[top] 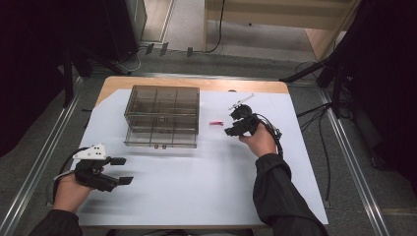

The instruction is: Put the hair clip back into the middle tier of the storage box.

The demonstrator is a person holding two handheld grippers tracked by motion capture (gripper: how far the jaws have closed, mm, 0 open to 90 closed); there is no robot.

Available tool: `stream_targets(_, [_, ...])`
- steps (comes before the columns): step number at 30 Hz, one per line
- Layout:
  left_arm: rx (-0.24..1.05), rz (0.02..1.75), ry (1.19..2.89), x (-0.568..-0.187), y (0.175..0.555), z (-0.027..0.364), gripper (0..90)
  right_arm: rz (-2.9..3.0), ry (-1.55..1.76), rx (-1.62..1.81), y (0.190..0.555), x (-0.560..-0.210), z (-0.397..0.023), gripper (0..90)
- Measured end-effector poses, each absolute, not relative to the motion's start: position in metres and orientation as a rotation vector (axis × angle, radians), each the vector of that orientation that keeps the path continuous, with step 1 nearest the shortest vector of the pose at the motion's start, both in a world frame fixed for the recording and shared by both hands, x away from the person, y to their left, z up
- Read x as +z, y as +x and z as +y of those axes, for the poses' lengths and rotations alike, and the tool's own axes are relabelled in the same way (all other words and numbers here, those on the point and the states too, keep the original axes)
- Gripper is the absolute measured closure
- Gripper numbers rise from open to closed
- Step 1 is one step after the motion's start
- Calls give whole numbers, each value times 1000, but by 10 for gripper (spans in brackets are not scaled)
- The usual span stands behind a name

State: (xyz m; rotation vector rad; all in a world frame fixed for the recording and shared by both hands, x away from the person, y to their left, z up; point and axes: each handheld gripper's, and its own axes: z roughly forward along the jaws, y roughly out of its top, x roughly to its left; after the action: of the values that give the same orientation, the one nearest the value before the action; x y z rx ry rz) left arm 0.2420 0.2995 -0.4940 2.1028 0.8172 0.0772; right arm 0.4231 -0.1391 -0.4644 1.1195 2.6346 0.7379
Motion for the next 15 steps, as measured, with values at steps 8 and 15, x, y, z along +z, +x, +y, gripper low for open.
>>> stream_targets(8, [89, 816, 2097, -494, 241, 299, 222, 2663, 1090, 686, 433, -465, -130, 557])
stream_targets(15, [88, 820, 2092, -494, 241, 301, 222, 2687, 1072, 633, 442, -471, -122, 568])
